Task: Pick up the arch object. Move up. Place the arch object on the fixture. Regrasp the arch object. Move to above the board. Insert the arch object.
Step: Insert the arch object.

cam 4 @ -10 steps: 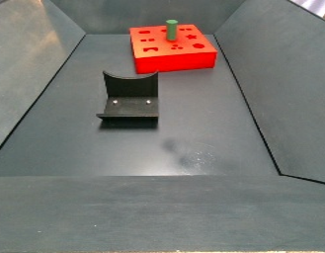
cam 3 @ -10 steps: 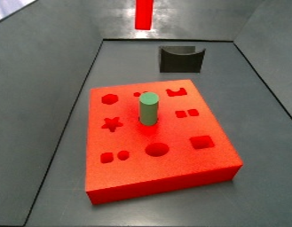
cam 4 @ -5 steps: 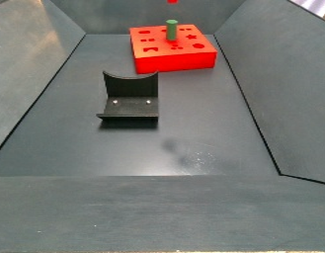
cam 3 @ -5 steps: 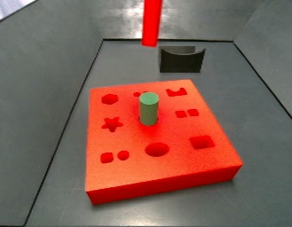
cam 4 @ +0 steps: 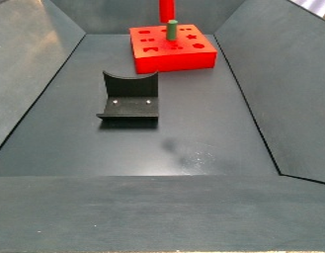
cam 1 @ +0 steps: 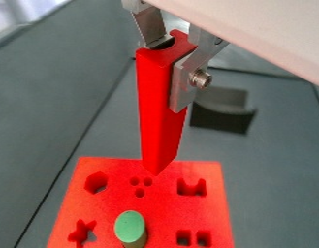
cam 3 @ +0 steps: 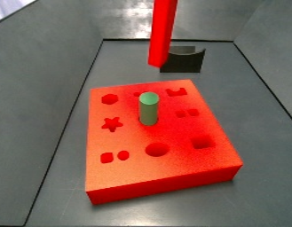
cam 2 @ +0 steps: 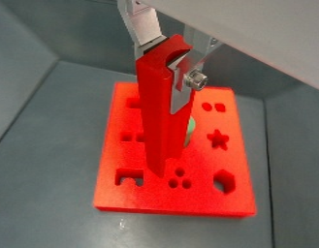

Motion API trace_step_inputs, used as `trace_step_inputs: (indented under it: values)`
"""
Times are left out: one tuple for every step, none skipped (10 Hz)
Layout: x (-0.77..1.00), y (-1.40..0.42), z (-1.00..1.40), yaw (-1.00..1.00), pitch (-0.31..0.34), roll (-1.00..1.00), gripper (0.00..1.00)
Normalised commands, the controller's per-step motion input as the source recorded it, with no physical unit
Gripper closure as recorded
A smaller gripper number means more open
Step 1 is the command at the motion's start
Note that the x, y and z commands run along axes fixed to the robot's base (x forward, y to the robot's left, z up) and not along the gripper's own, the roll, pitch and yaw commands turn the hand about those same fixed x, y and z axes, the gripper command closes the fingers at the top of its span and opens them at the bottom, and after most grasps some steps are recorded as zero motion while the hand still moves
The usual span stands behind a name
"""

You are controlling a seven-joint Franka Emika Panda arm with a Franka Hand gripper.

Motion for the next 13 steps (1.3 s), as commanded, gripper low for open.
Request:
trace_step_inputs:
  values:
    - [0.00, 0.00, -0.51, -1.00, -0.009, 0.00, 1.00]
    - [0.00, 0.00, -0.49, -1.00, -0.024, 0.00, 1.00]
    - [0.03, 0.00, -0.36, -1.00, -0.084, -0.04, 1.00]
    - [0.04, 0.00, -0.31, -0.97, -0.100, -0.08, 1.00]
    - [0.03, 0.00, -0.32, -0.99, -0.091, -0.07, 1.00]
    - [0.10, 0.00, -0.23, -0.92, -0.104, -0.12, 1.00]
    - [0.23, 0.01, -0.21, -0.84, -0.071, -0.16, 1.00]
    - [0.28, 0.03, -0.23, -0.82, -0.029, -0.15, 1.00]
    - [0.26, 0.01, -0.27, -0.85, -0.009, -0.13, 1.00]
    - [0.25, 0.01, -0.29, -0.86, 0.000, -0.12, 1.00]
    - [0.22, 0.01, -0.30, -0.88, 0.000, -0.09, 1.00]
    - [0.19, 0.04, -0.24, -0.90, 0.000, -0.04, 1.00]
    - [0.18, 0.06, -0.15, -0.90, 0.000, -0.03, 1.00]
